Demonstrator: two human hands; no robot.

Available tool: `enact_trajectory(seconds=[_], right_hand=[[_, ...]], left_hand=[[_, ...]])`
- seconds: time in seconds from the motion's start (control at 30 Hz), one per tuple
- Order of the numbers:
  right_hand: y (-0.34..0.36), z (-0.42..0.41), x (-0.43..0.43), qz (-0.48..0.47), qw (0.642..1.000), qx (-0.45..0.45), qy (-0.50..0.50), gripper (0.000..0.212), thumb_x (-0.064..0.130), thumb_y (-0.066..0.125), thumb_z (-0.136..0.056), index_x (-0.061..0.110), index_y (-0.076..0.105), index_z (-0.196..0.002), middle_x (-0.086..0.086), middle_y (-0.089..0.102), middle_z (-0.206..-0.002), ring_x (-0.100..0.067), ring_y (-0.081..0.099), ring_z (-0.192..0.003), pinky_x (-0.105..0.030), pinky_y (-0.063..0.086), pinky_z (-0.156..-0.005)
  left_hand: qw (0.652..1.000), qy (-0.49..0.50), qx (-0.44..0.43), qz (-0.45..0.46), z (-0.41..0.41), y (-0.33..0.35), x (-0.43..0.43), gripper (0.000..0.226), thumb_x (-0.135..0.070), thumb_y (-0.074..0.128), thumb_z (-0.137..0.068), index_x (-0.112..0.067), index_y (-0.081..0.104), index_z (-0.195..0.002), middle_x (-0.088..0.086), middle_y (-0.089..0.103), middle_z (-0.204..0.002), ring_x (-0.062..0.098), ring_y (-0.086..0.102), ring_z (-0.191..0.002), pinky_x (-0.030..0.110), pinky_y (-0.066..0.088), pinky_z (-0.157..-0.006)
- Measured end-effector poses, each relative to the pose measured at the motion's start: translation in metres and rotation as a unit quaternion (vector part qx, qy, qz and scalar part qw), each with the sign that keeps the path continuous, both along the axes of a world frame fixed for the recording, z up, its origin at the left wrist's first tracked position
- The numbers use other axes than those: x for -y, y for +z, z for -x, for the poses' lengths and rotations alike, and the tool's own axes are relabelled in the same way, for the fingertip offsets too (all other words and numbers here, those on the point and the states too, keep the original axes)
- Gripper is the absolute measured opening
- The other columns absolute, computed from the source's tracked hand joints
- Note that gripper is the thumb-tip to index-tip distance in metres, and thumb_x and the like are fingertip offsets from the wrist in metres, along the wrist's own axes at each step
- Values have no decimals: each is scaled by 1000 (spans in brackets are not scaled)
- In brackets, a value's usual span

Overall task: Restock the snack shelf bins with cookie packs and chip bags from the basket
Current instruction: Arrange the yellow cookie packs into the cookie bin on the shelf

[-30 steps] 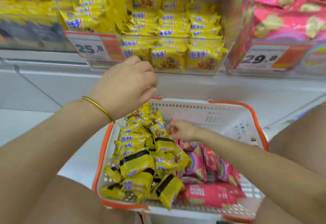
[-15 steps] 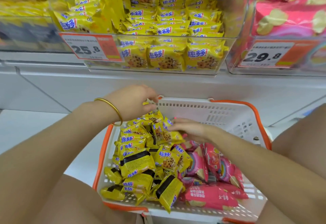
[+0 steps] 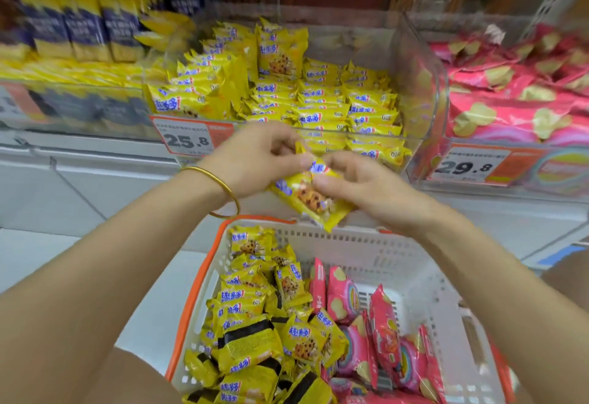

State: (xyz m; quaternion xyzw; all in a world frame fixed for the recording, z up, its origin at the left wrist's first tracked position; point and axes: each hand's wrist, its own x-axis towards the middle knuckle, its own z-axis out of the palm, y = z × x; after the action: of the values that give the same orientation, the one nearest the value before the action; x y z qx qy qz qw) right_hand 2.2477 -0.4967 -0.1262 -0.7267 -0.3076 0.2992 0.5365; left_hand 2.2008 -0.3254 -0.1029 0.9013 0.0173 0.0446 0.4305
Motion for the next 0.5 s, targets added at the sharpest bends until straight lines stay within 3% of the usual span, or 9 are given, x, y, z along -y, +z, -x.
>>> enact_trajectory(seconds=[0.1, 0.13, 0.2, 0.27, 0.33, 0.4, 0.5], right_hand=[[55, -22, -23, -1, 985, 165, -58, 25, 32, 67, -83, 15, 59, -98, -6, 62, -78, -9, 57, -56, -28, 45, -45], [68, -35, -34, -1, 973, 212, -86, 27, 30, 68, -83, 12, 60, -102, -8, 64, -83, -10, 59, -57, -29, 46, -44], [79, -70, -61, 21, 944, 291, -154, 32, 29, 71, -82, 12, 58, -105, -9, 64, -97, -15, 64, -70, -32, 50, -49], [75, -105, -89, 92, 908, 345, -219, 38, 32, 72, -80, 14, 54, -107, -5, 59, -106, -22, 61, -91, -37, 51, -68], [65, -133, -114, 163, 879, 379, -240, 38, 34, 69, -81, 16, 52, -111, -4, 59, -113, -25, 57, -103, -34, 44, -80], [56, -149, -135, 197, 858, 411, -237, 37, 32, 67, -84, 17, 51, -114, -7, 58, -118, -29, 57, -107, -33, 43, -80], [46, -164, -157, 226, 829, 459, -224, 38, 29, 65, -86, 16, 52, -119, -13, 46, -127, -33, 54, -110, -37, 46, -84]], left_hand=[[981, 91, 154, 74, -5, 30, -13, 19, -15, 62, -88, -15, 56, -107, -6, 59, -83, -2, 55, -68, 10, 43, -62], [970, 122, 207, 29, -7, 35, -20, 22, -17, 61, -89, -16, 54, -111, -5, 58, -90, 0, 56, -78, 11, 44, -69], [941, 158, 255, -156, -10, 33, -38, 32, -28, 52, -88, -11, 57, -115, 2, 58, -106, 16, 56, -100, 25, 43, -86], [917, 120, 214, -316, -12, 20, -51, 46, -38, 38, -86, -8, 64, -108, 13, 59, -117, 32, 52, -113, 38, 36, -97], [906, 71, 152, -388, -15, 4, -53, 57, -45, 28, -86, -9, 70, -99, 17, 54, -129, 37, 43, -126, 46, 30, -106], [908, 60, 103, -401, -15, -4, -51, 60, -48, 24, -88, -11, 71, -97, 12, 47, -140, 33, 30, -137, 49, 18, -113], [915, 68, 118, -379, -16, -2, -51, 58, -49, 28, -87, -12, 73, -91, 9, 47, -141, 32, 26, -139, 50, 16, -114]])
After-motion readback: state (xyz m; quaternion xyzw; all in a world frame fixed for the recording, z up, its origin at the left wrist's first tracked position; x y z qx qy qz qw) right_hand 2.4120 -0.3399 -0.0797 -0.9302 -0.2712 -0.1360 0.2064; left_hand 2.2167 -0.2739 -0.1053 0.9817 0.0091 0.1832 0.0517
